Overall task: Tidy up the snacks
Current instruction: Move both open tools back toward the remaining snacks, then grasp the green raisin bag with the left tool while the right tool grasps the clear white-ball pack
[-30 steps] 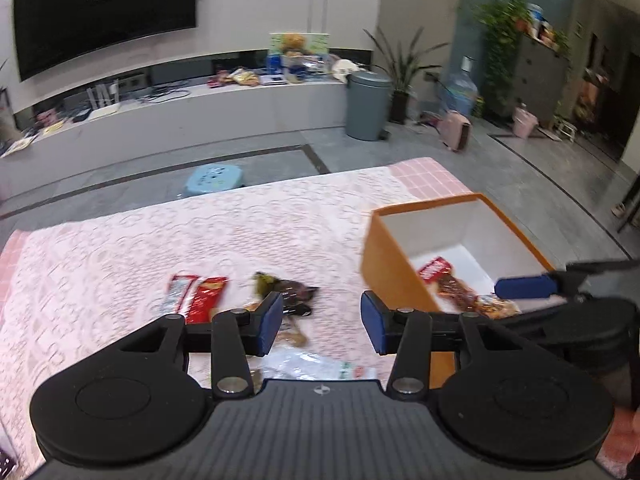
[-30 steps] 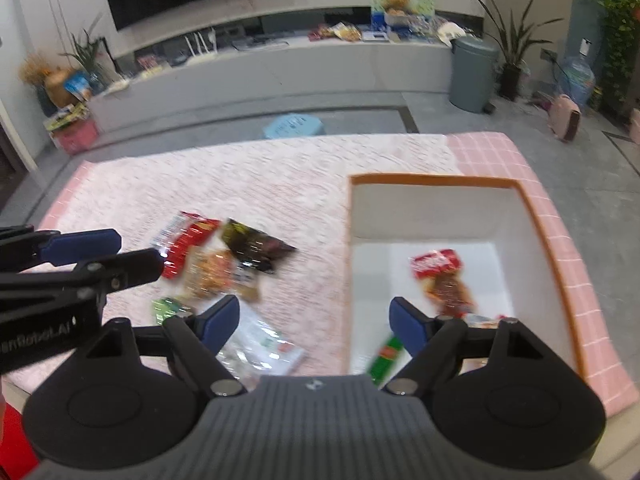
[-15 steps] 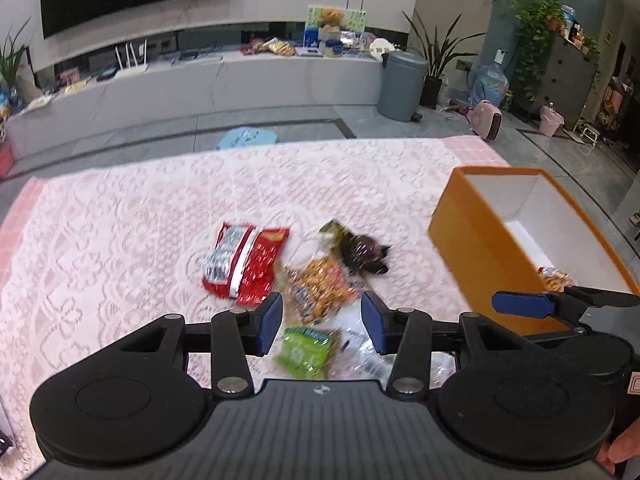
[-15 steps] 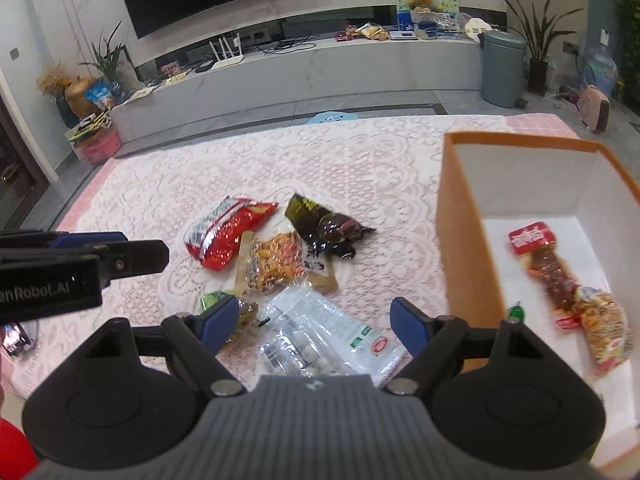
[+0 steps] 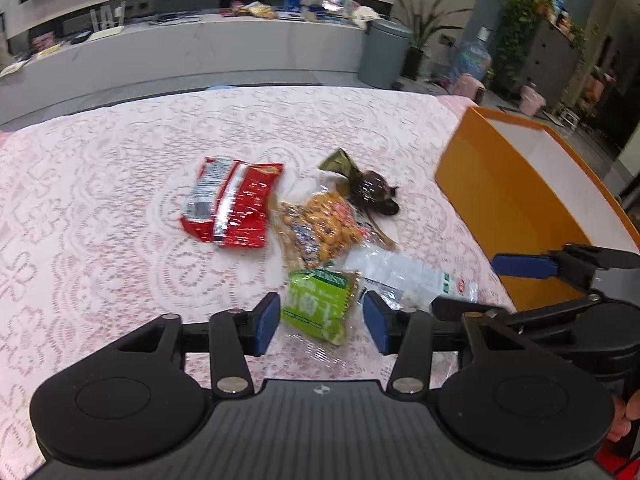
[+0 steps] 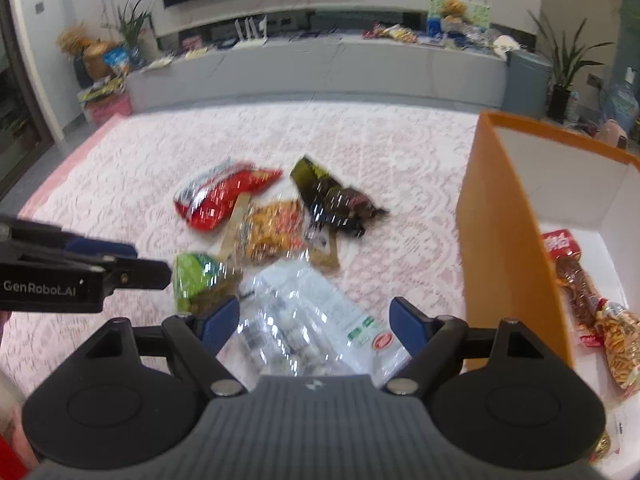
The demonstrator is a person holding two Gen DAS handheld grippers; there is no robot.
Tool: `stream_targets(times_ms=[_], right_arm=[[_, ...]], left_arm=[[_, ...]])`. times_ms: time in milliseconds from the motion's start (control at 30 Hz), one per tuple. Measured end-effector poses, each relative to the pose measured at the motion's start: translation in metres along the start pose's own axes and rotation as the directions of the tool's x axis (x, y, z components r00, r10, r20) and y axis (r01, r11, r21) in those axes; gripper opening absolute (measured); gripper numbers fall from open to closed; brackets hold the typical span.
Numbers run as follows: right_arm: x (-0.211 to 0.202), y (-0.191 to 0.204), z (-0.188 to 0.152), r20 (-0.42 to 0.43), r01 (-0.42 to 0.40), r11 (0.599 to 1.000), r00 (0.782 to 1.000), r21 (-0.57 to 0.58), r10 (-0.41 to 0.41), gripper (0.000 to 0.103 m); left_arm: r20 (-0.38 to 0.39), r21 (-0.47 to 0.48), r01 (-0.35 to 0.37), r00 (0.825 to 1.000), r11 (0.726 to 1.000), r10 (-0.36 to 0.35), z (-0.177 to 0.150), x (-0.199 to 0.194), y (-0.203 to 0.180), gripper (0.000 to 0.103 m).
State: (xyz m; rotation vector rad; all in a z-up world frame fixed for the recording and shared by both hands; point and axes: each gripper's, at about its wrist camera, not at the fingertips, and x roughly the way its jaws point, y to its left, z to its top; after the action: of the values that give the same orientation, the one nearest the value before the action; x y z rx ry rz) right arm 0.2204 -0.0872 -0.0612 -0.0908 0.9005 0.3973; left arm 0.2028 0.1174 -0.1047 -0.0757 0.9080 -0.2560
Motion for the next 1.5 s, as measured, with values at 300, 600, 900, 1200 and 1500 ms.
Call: stream_targets(times_ms=[300, 600, 900, 1200, 1500], right_arm=[[0.024, 0.012, -0.012, -0.114, -0.025, 0.997, 0.993, -0.069, 0.017, 0.08], [0.043, 0.013, -0.014, -0.174, -0.001, 0.997, 0.985, -0.081, -0.013, 0.08], [0.049, 0.028, -0.016, -0.147, 0.041, 0.982, 0.987, -0.187, -0.069, 0.08], [0.053, 0.035, -0.018, -0.126, 0.063, 0.971, 0.988, -0.231, -0.095, 0.082], [0.055, 0.032, -0.018, -0.13, 0.061, 0.977, 0.988, -0.204, -0.089, 0.083]], left_arm=[[0.029, 0.148, -0.027, 0.999, 0.989, 0.023, -0.006, 0.026, -0.012, 0.072], [-0.012, 0.166, -0.038, 0.999, 0.985, 0.04, -0.008, 0.05, -0.012, 0.072], [0.002, 0.15, -0.061, 0.998, 0.987, 0.061, -0.011, 0.056, -0.008, 0.07], [0.01, 0.119, -0.051, 0.999, 0.992, 0.05, -0.013, 0.057, -0.004, 0.066], [0.015, 0.1, -0.078, 0.997, 0.992, 0.077, -0.013, 0.052, -0.005, 0.053]])
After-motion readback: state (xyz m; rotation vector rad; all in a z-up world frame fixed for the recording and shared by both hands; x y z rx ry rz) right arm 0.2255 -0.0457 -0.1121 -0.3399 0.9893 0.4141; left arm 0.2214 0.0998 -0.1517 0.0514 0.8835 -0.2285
